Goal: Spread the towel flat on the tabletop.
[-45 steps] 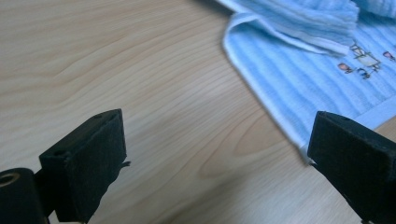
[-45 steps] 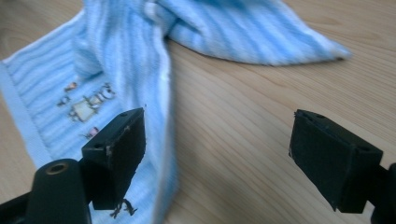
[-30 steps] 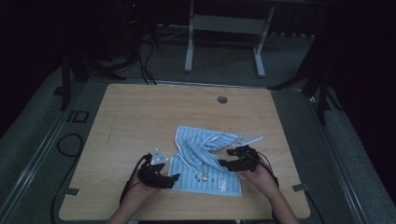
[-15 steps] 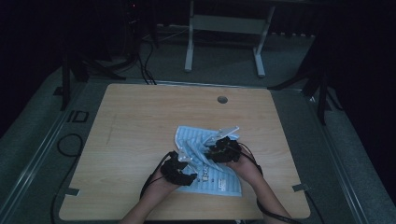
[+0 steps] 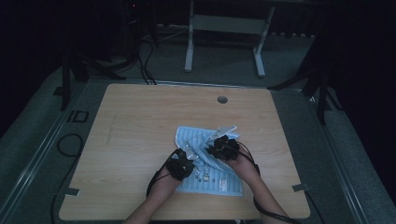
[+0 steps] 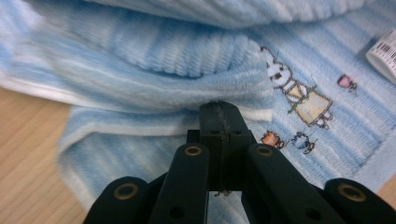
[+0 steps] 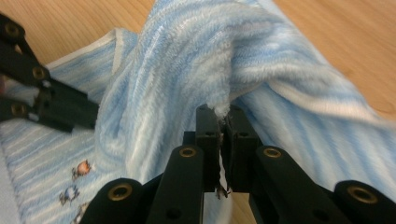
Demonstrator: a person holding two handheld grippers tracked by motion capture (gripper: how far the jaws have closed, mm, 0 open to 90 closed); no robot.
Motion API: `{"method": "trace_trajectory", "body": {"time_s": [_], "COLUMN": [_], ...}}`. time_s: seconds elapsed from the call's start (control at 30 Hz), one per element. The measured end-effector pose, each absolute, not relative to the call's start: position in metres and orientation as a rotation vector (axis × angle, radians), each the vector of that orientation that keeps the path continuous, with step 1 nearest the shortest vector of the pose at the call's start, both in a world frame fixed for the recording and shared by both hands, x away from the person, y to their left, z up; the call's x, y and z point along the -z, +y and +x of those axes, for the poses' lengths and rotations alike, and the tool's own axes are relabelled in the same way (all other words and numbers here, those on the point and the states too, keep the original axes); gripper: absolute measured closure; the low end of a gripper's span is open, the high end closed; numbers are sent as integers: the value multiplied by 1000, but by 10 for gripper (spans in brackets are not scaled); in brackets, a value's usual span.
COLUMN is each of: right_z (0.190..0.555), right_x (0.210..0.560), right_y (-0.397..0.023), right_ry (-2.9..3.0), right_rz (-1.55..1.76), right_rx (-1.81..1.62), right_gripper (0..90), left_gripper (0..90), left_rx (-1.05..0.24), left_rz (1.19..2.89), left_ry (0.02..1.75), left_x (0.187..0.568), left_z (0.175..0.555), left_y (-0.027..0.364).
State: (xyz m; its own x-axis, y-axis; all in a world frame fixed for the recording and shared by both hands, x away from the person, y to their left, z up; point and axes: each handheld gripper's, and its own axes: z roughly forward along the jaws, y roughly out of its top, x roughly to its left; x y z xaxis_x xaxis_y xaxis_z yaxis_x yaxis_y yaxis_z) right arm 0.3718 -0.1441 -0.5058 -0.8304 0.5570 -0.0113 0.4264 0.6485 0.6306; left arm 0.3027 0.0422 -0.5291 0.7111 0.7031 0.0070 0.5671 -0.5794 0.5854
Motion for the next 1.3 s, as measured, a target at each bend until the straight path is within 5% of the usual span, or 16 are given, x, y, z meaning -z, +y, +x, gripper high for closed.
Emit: {"method": "trace_trajectory", "body": {"time_s": [0.5,0.57,0.63,0.77,0.87,1.03,1.3], "right_z": [362,362,363,363,364,362,355], "right_x": [492,493,493,490,488,483,477], "right_y": [-180,-181,-182,-186,-189,-200,-235], "right_ry": [2607,2615,2615,2604,2600,2582,2537], "right_rz": [861,859,859,877,880,894,935], "right_rx": [-999,-993,-992,-992,-986,-984,-984], "right_gripper": [857,857,857,856,856,856,856], "left_gripper": [874,618,491,397,458,840,858], "left_rx": [-362,-392,-390,-377,-397,-409,-345], "left_rz": [2347,2342,2351,2398,2408,2365,2310], "left_ry": [883,911,931,949,941,955,926], "left_x": [518,518,520,530,535,528,492], "left_z": [292,296,300,306,307,307,292], "left_y": [30,26,23,17,14,25,58]}}
